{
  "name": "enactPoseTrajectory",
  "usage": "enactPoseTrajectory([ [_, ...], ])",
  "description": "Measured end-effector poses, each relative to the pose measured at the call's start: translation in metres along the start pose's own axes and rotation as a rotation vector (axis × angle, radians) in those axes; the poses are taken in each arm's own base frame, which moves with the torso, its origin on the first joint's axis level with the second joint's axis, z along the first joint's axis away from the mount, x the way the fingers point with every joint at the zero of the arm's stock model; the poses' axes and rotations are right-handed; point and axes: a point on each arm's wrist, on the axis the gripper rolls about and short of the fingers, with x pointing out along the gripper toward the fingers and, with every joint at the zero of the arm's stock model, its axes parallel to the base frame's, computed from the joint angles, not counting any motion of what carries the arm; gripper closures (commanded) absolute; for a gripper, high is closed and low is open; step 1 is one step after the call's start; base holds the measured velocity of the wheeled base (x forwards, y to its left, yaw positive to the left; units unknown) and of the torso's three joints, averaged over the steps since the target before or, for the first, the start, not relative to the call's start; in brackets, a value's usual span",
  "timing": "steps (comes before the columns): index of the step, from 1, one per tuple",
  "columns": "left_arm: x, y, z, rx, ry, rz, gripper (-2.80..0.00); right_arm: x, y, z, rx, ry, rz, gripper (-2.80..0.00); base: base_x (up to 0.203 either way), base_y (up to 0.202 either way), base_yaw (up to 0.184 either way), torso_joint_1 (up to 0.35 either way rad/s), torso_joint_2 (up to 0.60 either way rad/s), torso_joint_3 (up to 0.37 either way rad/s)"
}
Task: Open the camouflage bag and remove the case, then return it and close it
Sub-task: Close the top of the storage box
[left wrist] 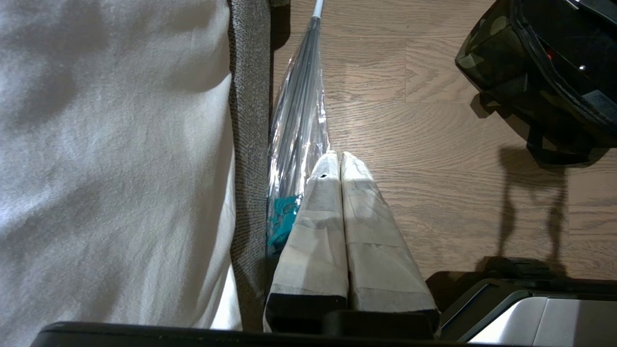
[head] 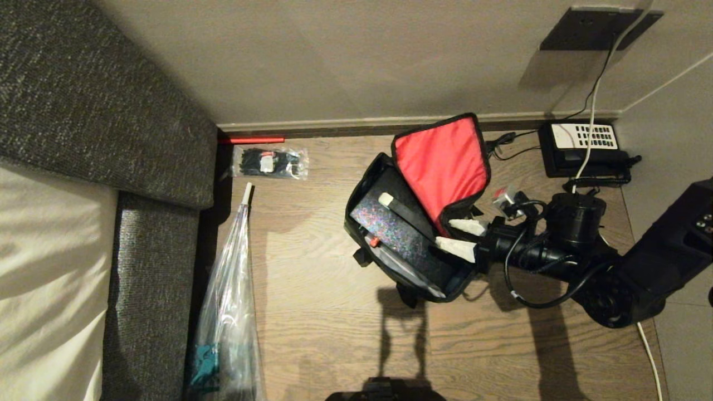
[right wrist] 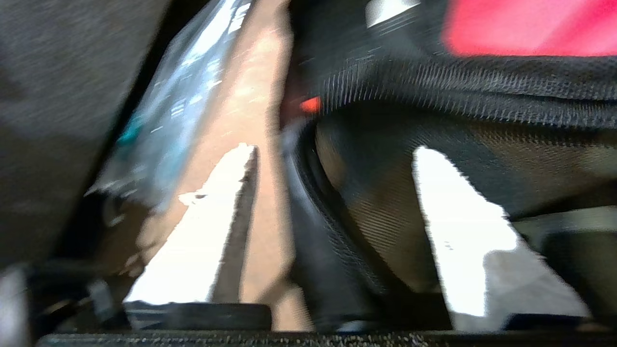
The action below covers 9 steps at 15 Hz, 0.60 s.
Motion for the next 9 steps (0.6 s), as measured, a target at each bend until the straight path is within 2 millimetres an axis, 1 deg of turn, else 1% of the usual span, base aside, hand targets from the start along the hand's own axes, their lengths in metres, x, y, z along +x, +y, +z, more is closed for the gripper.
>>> enactPoseTrajectory([
  [4, 0.0, 0.0, 0.0, 0.0, 0.0, 0.0, 0.0, -0.005, 0.037, -0.008, 0.062, 0.066, 0.08, -2.8, 0.0, 0.0, 0.0, 0.0, 0.0, 0.0],
  [6, 0.0, 0.0, 0.0, 0.0, 0.0, 0.0, 0.0, -0.011, 0.05, -0.01, 0.107, 0.111, 0.104, -2.8, 0.0, 0.0, 0.0, 0.0, 0.0, 0.0],
  [8, 0.0, 0.0, 0.0, 0.0, 0.0, 0.0, 0.0, -0.016, 0.053, -0.005, 0.147, 0.13, 0.103, -2.8, 0.0, 0.0, 0.0, 0.0, 0.0, 0.0],
  [9, 0.0, 0.0, 0.0, 0.0, 0.0, 0.0, 0.0, -0.018, 0.05, 0.001, 0.17, 0.116, 0.087, -2.8, 0.0, 0.0, 0.0, 0.0, 0.0, 0.0],
])
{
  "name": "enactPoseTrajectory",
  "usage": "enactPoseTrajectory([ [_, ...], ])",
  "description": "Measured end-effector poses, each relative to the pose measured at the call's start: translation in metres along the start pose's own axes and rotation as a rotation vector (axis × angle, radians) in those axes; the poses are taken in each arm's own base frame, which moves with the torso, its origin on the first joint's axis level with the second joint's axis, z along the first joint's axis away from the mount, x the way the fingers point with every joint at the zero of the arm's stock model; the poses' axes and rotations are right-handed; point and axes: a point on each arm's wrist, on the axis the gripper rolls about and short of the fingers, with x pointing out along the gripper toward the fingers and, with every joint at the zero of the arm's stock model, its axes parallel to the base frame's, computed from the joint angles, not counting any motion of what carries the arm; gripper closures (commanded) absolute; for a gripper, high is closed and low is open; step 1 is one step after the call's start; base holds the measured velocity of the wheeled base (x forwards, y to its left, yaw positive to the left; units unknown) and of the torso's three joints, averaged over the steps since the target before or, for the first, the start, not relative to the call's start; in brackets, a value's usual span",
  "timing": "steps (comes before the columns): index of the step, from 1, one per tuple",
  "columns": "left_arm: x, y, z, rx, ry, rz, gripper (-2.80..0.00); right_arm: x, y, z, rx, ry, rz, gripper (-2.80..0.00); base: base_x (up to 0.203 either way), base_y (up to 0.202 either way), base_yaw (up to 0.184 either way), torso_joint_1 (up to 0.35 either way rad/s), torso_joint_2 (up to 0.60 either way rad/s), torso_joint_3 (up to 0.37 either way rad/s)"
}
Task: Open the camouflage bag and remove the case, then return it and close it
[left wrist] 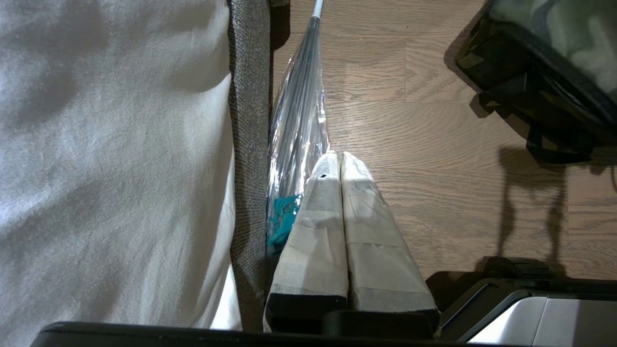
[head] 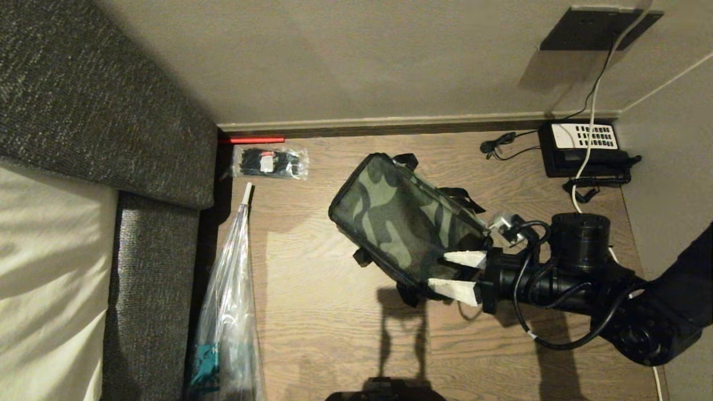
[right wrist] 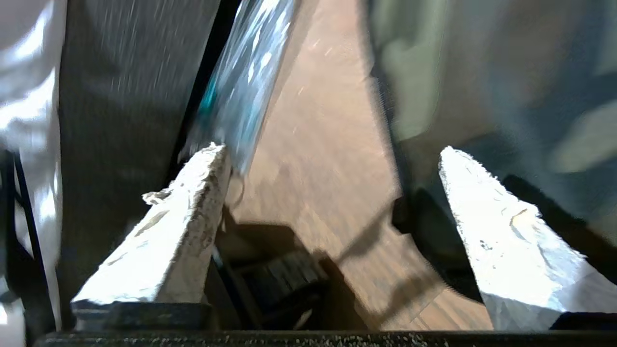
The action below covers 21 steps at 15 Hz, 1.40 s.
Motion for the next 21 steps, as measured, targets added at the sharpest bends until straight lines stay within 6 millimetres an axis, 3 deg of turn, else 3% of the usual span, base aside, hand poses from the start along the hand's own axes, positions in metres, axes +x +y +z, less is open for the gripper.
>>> enactPoseTrajectory([
  [3, 0.0, 0.0, 0.0, 0.0, 0.001, 0.001, 0.0, -0.008, -0.006, 0.02, 0.055, -0.055, -0.031, -2.8, 0.0, 0.0, 0.0, 0.0, 0.0, 0.0],
  [6, 0.0, 0.0, 0.0, 0.0, -0.001, 0.0, 0.0, -0.017, -0.006, 0.027, 0.073, -0.049, -0.05, -2.8, 0.0, 0.0, 0.0, 0.0, 0.0, 0.0],
  [7, 0.0, 0.0, 0.0, 0.0, 0.0, 0.0, 0.0, -0.022, -0.005, 0.029, 0.087, -0.039, -0.057, 0.0, 0.0, 0.0, 0.0, 0.0, 0.0, 0.0],
  [10, 0.0, 0.0, 0.0, 0.0, 0.0, 0.0, 0.0, -0.043, 0.002, 0.036, 0.152, 0.002, -0.073, 0.0, 0.0, 0.0, 0.0, 0.0, 0.0, 0.0],
  [13, 0.0, 0.0, 0.0, 0.0, 0.0, 0.0, 0.0, -0.07, 0.021, 0.04, 0.226, 0.071, -0.097, 0.0, 0.0, 0.0, 0.0, 0.0, 0.0, 0.0],
  [17, 0.0, 0.0, 0.0, 0.0, 0.0, 0.0, 0.0, -0.113, 0.058, 0.046, 0.301, 0.145, -0.196, 0.0, 0.0, 0.0, 0.0, 0.0, 0.0, 0.0],
  [21, 0.0, 0.0, 0.0, 0.0, 0.0, 0.0, 0.0, -0.166, 0.103, 0.038, 0.299, 0.132, -0.382, 0.0, 0.0, 0.0, 0.0, 0.0, 0.0, 0.0],
])
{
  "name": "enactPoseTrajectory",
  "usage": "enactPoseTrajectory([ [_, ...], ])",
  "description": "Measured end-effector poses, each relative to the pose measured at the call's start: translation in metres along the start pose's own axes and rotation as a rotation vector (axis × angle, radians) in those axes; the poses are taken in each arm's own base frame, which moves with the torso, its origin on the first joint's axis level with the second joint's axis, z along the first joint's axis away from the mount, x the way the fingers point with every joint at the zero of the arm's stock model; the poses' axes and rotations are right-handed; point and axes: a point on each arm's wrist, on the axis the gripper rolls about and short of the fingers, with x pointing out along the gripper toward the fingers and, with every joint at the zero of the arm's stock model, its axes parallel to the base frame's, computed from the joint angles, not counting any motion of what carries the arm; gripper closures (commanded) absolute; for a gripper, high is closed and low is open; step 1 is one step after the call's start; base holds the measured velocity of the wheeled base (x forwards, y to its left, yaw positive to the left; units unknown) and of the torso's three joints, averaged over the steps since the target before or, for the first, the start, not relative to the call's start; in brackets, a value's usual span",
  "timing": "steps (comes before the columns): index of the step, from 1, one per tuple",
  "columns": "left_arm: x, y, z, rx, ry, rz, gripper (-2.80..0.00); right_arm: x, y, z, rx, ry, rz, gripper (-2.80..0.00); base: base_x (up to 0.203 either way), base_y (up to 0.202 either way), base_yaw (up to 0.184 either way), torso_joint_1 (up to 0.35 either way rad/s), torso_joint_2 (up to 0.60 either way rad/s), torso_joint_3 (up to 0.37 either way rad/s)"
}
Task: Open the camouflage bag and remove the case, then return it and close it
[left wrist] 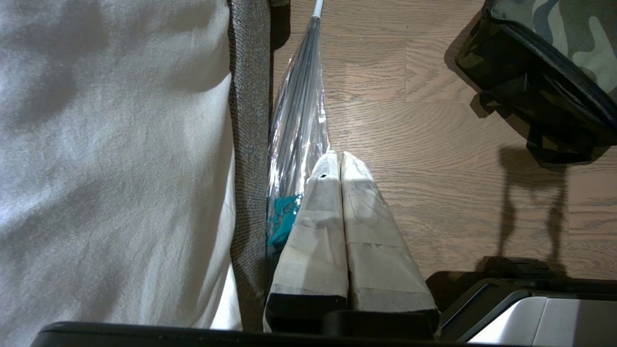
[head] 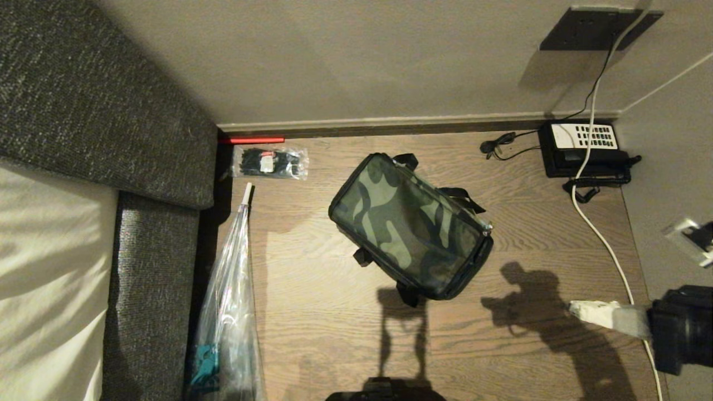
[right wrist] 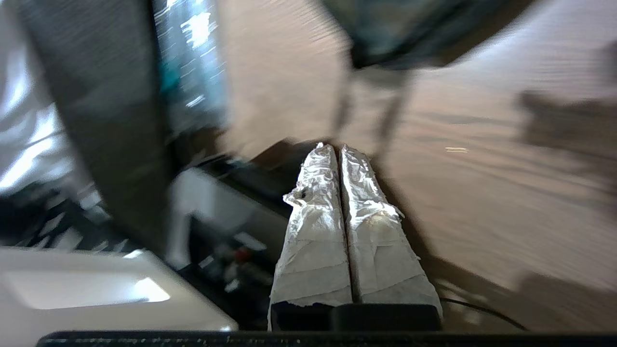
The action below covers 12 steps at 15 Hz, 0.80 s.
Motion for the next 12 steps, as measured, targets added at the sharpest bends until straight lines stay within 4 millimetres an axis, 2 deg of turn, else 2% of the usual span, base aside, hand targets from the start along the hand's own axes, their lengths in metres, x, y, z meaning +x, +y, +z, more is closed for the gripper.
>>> enactPoseTrajectory([
  [2, 0.0, 0.0, 0.0, 0.0, 0.0, 0.0, 0.0, -0.032, 0.009, -0.022, -0.015, -0.071, -0.116, 0.0, 0.0, 0.0, 0.0, 0.0, 0.0, 0.0],
  [5, 0.0, 0.0, 0.0, 0.0, 0.0, -0.001, 0.0, -0.066, 0.017, -0.076, -0.023, -0.149, -0.272, 0.0, 0.0, 0.0, 0.0, 0.0, 0.0, 0.0],
  [7, 0.0, 0.0, 0.0, 0.0, 0.0, 0.0, 0.0, -0.072, 0.017, -0.114, -0.025, -0.167, -0.392, 0.0, 0.0, 0.0, 0.0, 0.0, 0.0, 0.0],
  [8, 0.0, 0.0, 0.0, 0.0, 0.0, 0.0, 0.0, -0.073, 0.017, -0.126, -0.042, -0.196, -0.455, 0.0, 0.0, 0.0, 0.0, 0.0, 0.0, 0.0],
  [12, 0.0, 0.0, 0.0, -0.001, 0.0, 0.0, 0.0, -0.075, 0.015, -0.149, -0.128, -0.353, -0.609, 0.0, 0.0, 0.0, 0.0, 0.0, 0.0, 0.0],
])
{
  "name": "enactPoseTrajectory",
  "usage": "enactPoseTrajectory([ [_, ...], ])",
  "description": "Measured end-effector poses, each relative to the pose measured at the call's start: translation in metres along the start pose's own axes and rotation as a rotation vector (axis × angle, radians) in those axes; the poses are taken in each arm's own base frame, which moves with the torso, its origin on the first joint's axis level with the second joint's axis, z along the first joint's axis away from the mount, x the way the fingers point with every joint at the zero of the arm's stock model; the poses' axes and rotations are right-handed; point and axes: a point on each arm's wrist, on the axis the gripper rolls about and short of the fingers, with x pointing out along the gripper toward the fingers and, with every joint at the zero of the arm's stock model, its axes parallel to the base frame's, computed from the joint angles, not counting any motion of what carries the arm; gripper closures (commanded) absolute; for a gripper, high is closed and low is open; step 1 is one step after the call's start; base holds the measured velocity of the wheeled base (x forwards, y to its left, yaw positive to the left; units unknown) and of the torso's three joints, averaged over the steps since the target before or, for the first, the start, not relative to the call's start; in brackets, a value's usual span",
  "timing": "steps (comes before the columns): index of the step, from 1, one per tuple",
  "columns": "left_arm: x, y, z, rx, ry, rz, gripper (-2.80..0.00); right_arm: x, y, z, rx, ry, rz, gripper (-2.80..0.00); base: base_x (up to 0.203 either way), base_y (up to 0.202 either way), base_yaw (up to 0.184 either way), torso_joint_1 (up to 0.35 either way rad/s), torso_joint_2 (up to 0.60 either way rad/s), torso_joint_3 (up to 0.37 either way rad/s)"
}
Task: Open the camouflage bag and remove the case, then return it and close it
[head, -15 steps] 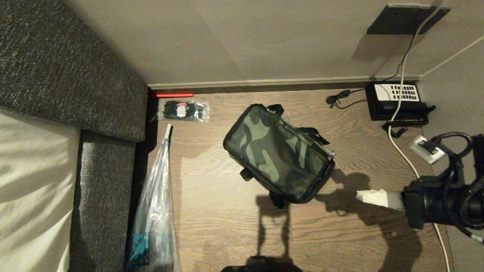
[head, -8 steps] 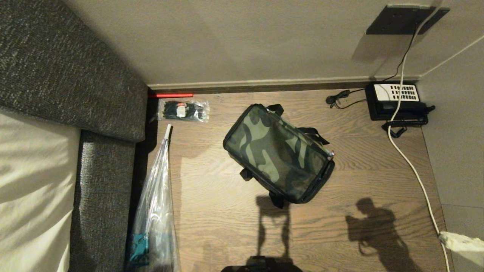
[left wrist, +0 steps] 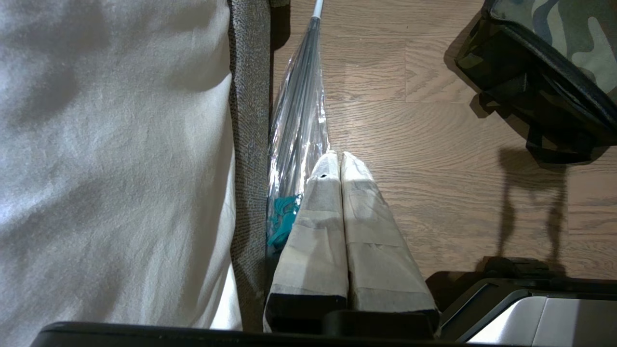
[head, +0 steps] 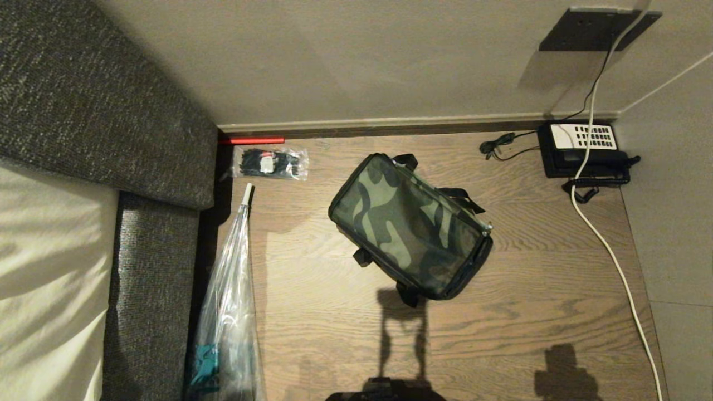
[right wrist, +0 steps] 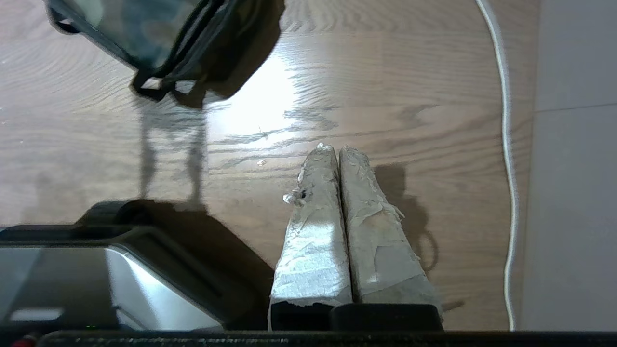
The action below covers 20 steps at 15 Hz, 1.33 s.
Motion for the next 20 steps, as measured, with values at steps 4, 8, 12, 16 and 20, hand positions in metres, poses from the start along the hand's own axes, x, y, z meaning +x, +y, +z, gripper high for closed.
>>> enactPoseTrajectory([
  [4, 0.0, 0.0, 0.0, 0.001, 0.0, 0.0, 0.0, -0.011, 0.0, -0.009, 0.017, -0.129, -0.001, 0.0, 0.0, 0.0, 0.0, 0.0, 0.0, 0.0],
  [8, 0.0, 0.0, 0.0, 0.001, 0.0, 0.0, 0.0, -0.015, 0.0, -0.011, 0.04, -0.182, 0.006, 0.0, 0.0, 0.0, 0.0, 0.0, 0.0, 0.0],
  [12, 0.0, 0.0, 0.0, 0.001, 0.0, 0.0, 0.0, -0.016, 0.0, -0.011, 0.045, -0.194, 0.005, 0.0, 0.0, 0.0, 0.0, 0.0, 0.0, 0.0],
  [16, 0.0, 0.0, 0.0, 0.003, 0.001, -0.001, 0.0, -0.016, 0.0, -0.011, 0.045, -0.195, 0.005, 0.0, 0.0, 0.0, 0.0, 0.0, 0.0, 0.0],
  [20, 0.0, 0.0, 0.0, 0.005, -0.002, 0.001, 0.0, -0.016, 0.0, -0.011, 0.045, -0.194, 0.005, 0.0, 0.0, 0.0, 0.0, 0.0, 0.0, 0.0],
])
